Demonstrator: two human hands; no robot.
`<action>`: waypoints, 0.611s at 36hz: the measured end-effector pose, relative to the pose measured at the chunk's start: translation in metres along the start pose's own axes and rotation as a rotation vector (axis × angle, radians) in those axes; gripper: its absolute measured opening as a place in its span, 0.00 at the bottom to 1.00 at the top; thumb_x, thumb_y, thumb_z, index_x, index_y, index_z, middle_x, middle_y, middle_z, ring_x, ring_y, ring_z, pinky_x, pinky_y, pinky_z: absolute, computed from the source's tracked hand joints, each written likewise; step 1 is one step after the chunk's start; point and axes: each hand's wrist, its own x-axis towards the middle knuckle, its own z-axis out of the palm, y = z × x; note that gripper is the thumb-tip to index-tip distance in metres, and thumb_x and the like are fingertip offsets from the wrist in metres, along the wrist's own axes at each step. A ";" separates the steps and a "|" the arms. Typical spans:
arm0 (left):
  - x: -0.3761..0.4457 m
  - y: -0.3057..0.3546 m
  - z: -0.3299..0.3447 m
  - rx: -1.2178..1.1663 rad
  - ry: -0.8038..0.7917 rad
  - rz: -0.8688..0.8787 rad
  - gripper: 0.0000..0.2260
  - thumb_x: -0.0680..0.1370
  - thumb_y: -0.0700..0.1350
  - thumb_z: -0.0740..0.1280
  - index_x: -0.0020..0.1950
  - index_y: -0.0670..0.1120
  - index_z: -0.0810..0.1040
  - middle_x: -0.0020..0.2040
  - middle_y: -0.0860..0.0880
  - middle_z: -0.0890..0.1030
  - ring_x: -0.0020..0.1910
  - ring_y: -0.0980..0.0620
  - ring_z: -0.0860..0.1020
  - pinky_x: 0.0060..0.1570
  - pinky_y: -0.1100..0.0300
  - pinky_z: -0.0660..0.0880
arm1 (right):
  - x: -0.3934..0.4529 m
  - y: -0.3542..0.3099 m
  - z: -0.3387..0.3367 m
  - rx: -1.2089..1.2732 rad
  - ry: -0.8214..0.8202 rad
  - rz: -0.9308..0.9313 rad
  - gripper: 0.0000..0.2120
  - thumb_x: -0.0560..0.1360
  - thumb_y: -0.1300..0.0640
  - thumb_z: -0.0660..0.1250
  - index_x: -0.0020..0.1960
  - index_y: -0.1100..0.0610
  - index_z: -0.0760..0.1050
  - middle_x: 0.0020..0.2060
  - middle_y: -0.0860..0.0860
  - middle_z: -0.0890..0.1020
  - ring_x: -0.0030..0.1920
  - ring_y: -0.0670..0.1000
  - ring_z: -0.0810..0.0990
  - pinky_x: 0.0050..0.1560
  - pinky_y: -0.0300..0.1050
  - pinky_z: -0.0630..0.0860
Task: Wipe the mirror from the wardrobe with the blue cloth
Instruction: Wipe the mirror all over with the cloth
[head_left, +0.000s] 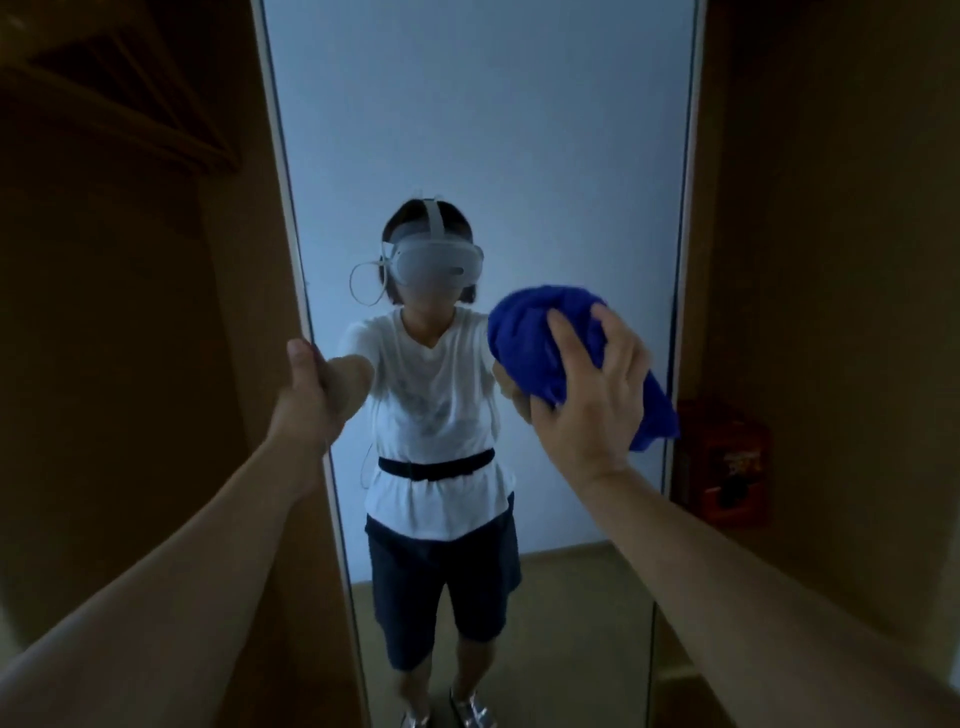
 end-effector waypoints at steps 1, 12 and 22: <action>-0.004 -0.008 -0.002 0.008 -0.074 0.026 0.52 0.63 0.78 0.48 0.73 0.41 0.60 0.71 0.38 0.66 0.69 0.38 0.66 0.68 0.42 0.63 | 0.005 -0.005 0.001 -0.011 -0.002 0.001 0.25 0.69 0.50 0.63 0.65 0.54 0.73 0.65 0.60 0.67 0.60 0.64 0.67 0.52 0.60 0.74; -0.016 -0.118 -0.026 0.103 -0.052 -0.162 0.24 0.80 0.62 0.47 0.40 0.47 0.73 0.33 0.48 0.72 0.33 0.51 0.71 0.34 0.59 0.67 | -0.024 -0.046 0.031 0.018 0.034 -0.196 0.25 0.67 0.58 0.69 0.64 0.54 0.74 0.64 0.57 0.65 0.57 0.64 0.69 0.53 0.58 0.75; -0.011 -0.154 -0.019 0.079 -0.024 0.018 0.22 0.82 0.55 0.47 0.39 0.51 0.75 0.34 0.50 0.76 0.35 0.52 0.75 0.34 0.60 0.70 | -0.143 -0.074 0.055 0.017 -0.069 -0.400 0.20 0.71 0.52 0.65 0.63 0.51 0.73 0.62 0.56 0.68 0.57 0.62 0.69 0.55 0.57 0.72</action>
